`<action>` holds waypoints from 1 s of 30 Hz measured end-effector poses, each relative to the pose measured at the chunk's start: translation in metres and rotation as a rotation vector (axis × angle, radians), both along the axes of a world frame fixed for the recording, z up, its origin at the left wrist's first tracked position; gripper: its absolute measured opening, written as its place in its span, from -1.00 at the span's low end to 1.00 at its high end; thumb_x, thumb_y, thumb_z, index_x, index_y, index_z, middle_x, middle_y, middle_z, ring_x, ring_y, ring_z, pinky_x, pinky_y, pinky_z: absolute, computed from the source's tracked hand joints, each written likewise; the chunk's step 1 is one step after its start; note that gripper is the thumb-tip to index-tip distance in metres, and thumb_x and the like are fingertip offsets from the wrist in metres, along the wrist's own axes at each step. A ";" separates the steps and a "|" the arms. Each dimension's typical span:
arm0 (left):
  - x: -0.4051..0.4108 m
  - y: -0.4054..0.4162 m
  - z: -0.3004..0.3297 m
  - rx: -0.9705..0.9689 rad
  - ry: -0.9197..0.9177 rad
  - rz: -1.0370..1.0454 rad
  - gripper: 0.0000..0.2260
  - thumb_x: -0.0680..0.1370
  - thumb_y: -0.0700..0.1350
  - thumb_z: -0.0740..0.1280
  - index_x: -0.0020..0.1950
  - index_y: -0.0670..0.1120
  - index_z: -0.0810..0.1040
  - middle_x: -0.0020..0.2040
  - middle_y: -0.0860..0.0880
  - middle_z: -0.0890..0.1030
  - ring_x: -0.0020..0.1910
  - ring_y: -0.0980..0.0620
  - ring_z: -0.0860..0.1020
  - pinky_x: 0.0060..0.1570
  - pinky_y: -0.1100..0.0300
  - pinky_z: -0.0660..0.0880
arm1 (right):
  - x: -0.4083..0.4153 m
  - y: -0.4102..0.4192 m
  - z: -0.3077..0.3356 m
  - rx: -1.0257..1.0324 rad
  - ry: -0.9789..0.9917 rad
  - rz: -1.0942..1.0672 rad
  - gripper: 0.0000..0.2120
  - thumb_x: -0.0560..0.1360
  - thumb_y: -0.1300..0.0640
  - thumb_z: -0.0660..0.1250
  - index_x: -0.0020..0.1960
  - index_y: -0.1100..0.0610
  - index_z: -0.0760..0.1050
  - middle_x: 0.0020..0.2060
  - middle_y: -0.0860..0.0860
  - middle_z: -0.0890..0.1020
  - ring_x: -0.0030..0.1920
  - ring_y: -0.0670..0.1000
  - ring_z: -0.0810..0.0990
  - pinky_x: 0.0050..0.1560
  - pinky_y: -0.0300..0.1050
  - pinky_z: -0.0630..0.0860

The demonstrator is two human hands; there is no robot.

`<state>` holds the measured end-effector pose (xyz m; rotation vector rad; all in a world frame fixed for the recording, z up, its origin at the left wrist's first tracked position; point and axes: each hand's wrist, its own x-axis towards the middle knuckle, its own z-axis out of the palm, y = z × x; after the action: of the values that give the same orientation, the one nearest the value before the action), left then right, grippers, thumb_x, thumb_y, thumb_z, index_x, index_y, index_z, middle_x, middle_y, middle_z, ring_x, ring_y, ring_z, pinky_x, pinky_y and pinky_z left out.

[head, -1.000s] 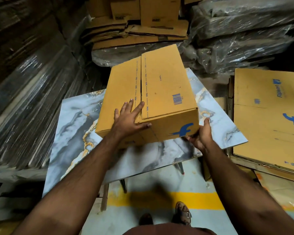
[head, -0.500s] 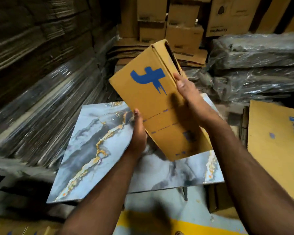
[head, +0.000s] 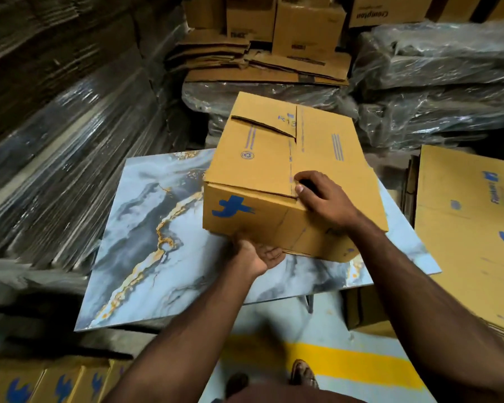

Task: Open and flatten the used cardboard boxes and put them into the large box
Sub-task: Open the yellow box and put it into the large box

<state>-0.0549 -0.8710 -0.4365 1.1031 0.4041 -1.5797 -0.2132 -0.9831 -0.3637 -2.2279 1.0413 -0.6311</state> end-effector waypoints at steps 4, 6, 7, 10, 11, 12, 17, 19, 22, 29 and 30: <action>-0.001 0.005 -0.005 -0.047 -0.107 -0.267 -0.35 0.61 0.23 -0.06 0.26 -0.29 0.48 0.37 -0.31 0.47 0.40 -0.28 0.41 0.23 -0.19 0.35 | -0.006 0.007 -0.029 0.035 0.068 0.028 -0.61 0.57 -0.01 0.25 0.34 0.11 0.51 0.33 0.02 0.56 0.30 0.05 0.51 0.35 0.05 0.41; 0.003 0.004 0.000 -0.085 -0.200 -0.429 -0.45 0.61 0.17 0.01 0.13 -0.28 0.51 0.32 -0.30 0.52 0.37 -0.29 0.43 0.25 -0.17 0.34 | 0.000 0.011 -0.033 -0.077 0.216 0.038 -0.54 0.50 -0.05 0.21 0.32 0.12 0.51 0.36 0.04 0.53 0.31 0.12 0.51 0.31 0.05 0.38; 0.006 0.003 0.003 -0.088 -0.248 -0.506 -0.49 0.62 0.15 0.03 0.11 -0.27 0.50 0.29 -0.29 0.54 0.36 -0.28 0.44 0.26 -0.15 0.35 | 0.003 0.012 -0.032 -0.091 0.243 0.027 -0.53 0.49 -0.05 0.21 0.32 0.12 0.51 0.37 0.04 0.53 0.31 0.13 0.50 0.30 0.04 0.36; 0.016 0.002 0.010 -0.094 -0.447 -0.733 -0.56 0.65 0.13 0.12 0.22 -0.22 0.48 0.27 -0.21 0.57 0.31 -0.19 0.50 0.24 -0.05 0.41 | 0.003 0.013 -0.031 -0.067 0.197 0.009 -0.53 0.47 0.03 0.20 0.32 0.15 0.54 0.37 0.05 0.53 0.35 0.12 0.49 0.32 0.03 0.37; 0.019 0.002 0.014 -0.095 -0.516 -0.805 -0.57 0.65 0.13 0.14 0.27 -0.20 0.46 0.27 -0.18 0.57 0.29 -0.16 0.51 0.22 -0.02 0.43 | 0.001 0.012 -0.033 -0.062 0.191 0.010 -0.52 0.44 0.06 0.19 0.32 0.15 0.54 0.37 0.05 0.53 0.37 0.11 0.47 0.35 0.04 0.37; 0.022 0.002 0.019 -0.100 -0.584 -0.870 -0.60 0.65 0.13 0.17 0.28 -0.16 0.46 0.24 -0.15 0.58 0.25 -0.13 0.53 0.19 0.02 0.45 | 0.000 0.012 -0.034 -0.052 0.182 0.007 -0.51 0.42 0.08 0.19 0.31 0.15 0.55 0.37 0.05 0.53 0.38 0.11 0.46 0.37 0.04 0.36; 0.040 -0.007 0.063 -0.178 -0.853 -0.963 -0.74 0.66 0.02 0.19 -0.10 -0.08 0.55 -0.09 -0.06 0.65 -0.04 -0.04 0.62 0.13 0.07 0.52 | 0.004 0.023 -0.034 0.027 0.020 -0.141 -0.57 0.43 0.13 0.17 0.21 0.20 0.61 0.28 0.09 0.60 0.32 0.08 0.51 0.35 0.00 0.42; 0.046 -0.021 0.079 -0.250 -0.930 -0.921 -0.74 0.67 -0.03 0.18 -0.15 -0.09 0.51 -0.18 -0.07 0.64 -0.13 -0.03 0.65 -0.07 0.15 0.57 | 0.005 0.026 -0.037 0.004 -0.011 -0.158 -0.61 0.45 0.14 0.19 0.18 0.21 0.62 0.24 0.10 0.62 0.28 0.09 0.55 0.32 0.03 0.44; 0.051 -0.043 0.090 -0.330 -1.139 -0.834 -0.77 0.66 -0.07 0.17 -0.13 -0.12 0.48 -0.24 -0.06 0.57 -0.31 0.03 0.55 -0.32 0.23 0.43 | 0.004 0.017 -0.036 0.167 -0.076 -0.204 -0.75 0.54 0.18 0.24 0.10 0.08 0.66 0.14 -0.03 0.67 0.20 -0.01 0.59 0.30 0.00 0.46; 0.040 -0.095 0.070 -0.145 -1.828 -0.891 -0.72 0.57 0.16 0.26 0.16 0.03 0.52 0.25 -0.08 0.47 0.27 -0.14 0.41 0.24 0.01 0.39 | 0.003 -0.041 -0.011 0.333 -0.176 -0.258 -0.72 0.62 0.22 0.20 -0.08 0.01 0.65 -0.03 -0.05 0.70 0.06 0.02 0.62 0.17 0.02 0.55; 0.035 -0.103 0.069 -0.110 -1.867 -0.896 -0.64 0.56 0.19 0.25 0.26 0.02 0.48 0.32 -0.09 0.41 0.34 -0.14 0.35 0.30 -0.02 0.32 | 0.006 -0.049 -0.008 0.354 -0.209 -0.281 -0.74 0.63 0.23 0.20 -0.04 0.06 0.65 0.01 -0.01 0.69 0.07 0.01 0.62 0.09 -0.09 0.58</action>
<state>-0.0200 -0.9740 -0.3676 2.2343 -1.5368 -0.5409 -0.2076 -1.0326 -0.3721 -1.6903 1.2576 -0.7185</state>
